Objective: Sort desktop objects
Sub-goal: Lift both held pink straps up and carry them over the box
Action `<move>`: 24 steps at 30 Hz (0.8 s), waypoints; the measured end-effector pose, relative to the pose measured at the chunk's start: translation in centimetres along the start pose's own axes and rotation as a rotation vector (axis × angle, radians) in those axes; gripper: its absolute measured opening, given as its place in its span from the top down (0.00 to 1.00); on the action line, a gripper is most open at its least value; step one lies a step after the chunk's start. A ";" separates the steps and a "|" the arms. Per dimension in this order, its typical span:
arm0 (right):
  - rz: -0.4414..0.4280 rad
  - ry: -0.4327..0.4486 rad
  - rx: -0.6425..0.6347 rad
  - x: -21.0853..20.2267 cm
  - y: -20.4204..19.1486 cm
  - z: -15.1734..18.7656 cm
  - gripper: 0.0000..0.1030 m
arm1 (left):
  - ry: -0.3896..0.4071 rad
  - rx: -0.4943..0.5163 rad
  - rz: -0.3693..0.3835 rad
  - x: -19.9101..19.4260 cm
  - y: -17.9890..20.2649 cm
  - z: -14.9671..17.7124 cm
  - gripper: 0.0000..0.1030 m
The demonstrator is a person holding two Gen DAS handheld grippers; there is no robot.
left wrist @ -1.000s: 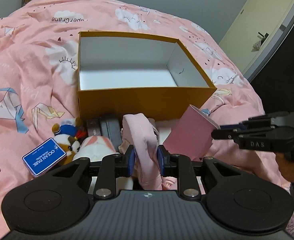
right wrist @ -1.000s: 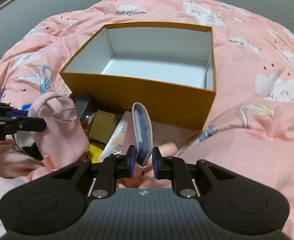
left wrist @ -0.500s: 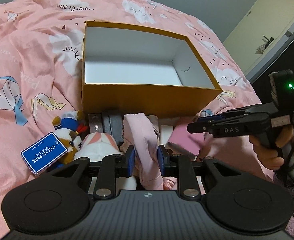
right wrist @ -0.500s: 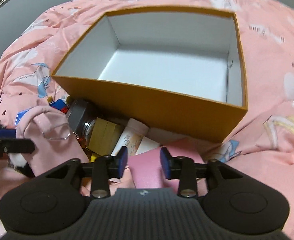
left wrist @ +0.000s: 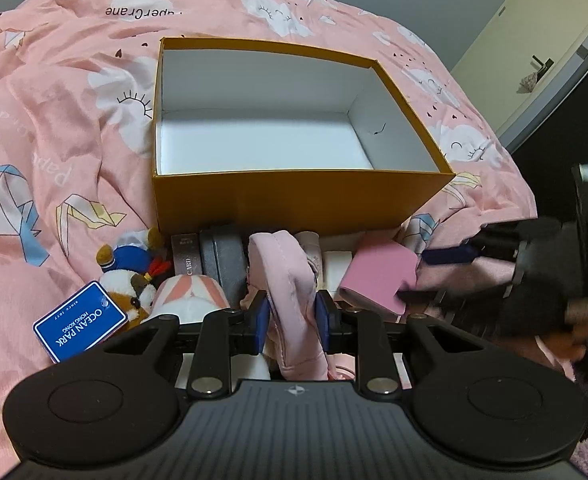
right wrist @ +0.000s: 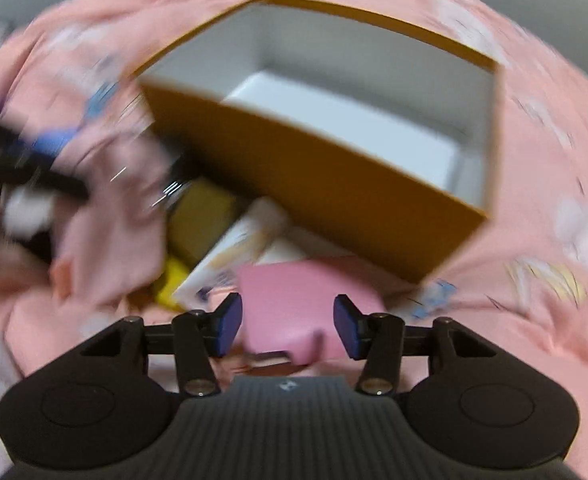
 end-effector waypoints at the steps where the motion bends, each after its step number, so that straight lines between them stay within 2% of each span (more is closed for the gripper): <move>1: 0.022 -0.003 -0.059 0.5 -1.4 0.0 0.44 | -0.003 0.000 -0.001 0.0 0.0 -0.1 0.73; 4: 0.085 -0.035 -0.168 2.2 -3.8 0.0 0.42 | -0.014 -0.002 -0.007 0.2 -0.1 -0.4 0.68; 8: 0.175 -0.077 -0.218 4.1 -4.5 0.2 0.41 | -0.024 -0.009 -0.016 0.5 -0.3 -0.6 0.63; 11: 0.235 -0.070 -0.234 4.8 -4.4 0.4 0.39 | -0.033 -0.018 -0.019 0.9 -0.3 -0.8 0.55; 14: 0.270 -0.063 -0.259 5.1 -4.7 0.4 0.42 | -0.045 -0.012 -0.022 1.3 -0.1 -1.3 0.54; 16: 0.250 -0.067 -0.269 5.0 -4.9 0.4 0.62 | -0.044 -0.014 -0.035 1.5 0.2 -1.9 0.54; 18: 0.226 -0.072 -0.260 4.7 -4.9 0.5 0.67 | -0.037 -0.004 -0.043 1.6 0.6 -2.5 0.53; 19: 0.224 -0.068 -0.261 4.5 -4.8 0.7 0.75 | -0.037 -0.006 -0.048 1.7 0.7 -2.9 0.53; 24: 0.226 -0.026 -0.235 2.2 -4.0 1.0 0.83 | -0.087 -0.002 -0.104 3.1 0.9 -4.5 0.53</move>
Point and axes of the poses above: each gripper's, at about its wrist camera, not at the fingertips, and x roughly the way its jaws point, y to its right, z to its underside, the point moved 2 cm from there along x, roughly the way its jaws point, and after that the axes turned 5 degrees about -x, right-handed, at the moved point
